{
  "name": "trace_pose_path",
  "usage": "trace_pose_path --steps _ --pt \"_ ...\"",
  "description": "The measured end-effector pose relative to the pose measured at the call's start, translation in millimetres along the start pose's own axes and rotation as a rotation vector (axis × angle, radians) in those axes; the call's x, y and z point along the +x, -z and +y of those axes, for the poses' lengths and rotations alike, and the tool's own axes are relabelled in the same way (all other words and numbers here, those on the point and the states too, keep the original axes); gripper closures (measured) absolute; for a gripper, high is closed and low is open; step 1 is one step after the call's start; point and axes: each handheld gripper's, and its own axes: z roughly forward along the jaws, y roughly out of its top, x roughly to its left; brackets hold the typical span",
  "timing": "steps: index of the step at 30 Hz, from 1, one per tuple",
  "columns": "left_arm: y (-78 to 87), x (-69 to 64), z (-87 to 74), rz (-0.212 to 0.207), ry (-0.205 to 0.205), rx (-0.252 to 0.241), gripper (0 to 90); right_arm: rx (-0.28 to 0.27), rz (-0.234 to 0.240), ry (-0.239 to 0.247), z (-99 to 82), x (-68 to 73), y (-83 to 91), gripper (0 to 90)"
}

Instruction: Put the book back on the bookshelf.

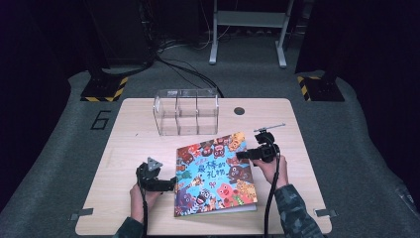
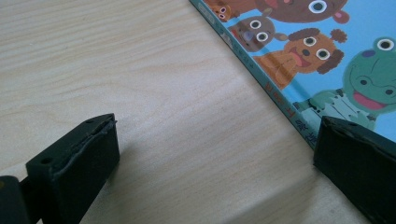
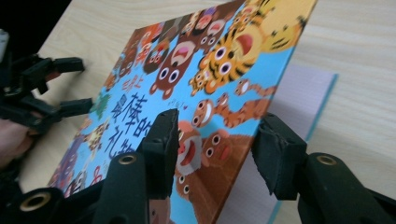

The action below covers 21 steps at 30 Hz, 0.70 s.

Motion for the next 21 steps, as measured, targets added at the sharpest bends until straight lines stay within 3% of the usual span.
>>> trace_pose_path --steps 8,11,14,15,18,21 --pt "0.5 0.3 0.1 -0.001 0.000 0.004 0.1 0.028 -0.037 0.014 -0.9 4.1 -5.7 53.4" --pt "0.8 1.4 -0.4 -0.022 0.017 -0.009 0.0 0.015 -0.025 0.010 -2.3 3.1 -5.0 54.5" --pt "3.1 3.6 -1.3 -0.070 0.042 -0.026 0.0 0.009 -0.028 0.015 -2.4 4.0 -4.4 54.7" --pt "3.9 2.7 -1.3 -0.057 0.041 -0.029 0.0 0.007 -0.029 0.016 -2.4 4.1 -4.4 54.7" --pt "5.3 -1.1 0.1 -0.074 0.036 -0.034 0.0 0.006 -0.034 0.012 -2.8 5.0 -4.2 54.8" --pt "3.9 -5.4 2.8 -0.084 -0.001 -0.020 0.0 0.003 -0.036 0.015 -3.1 6.6 -3.3 54.8"
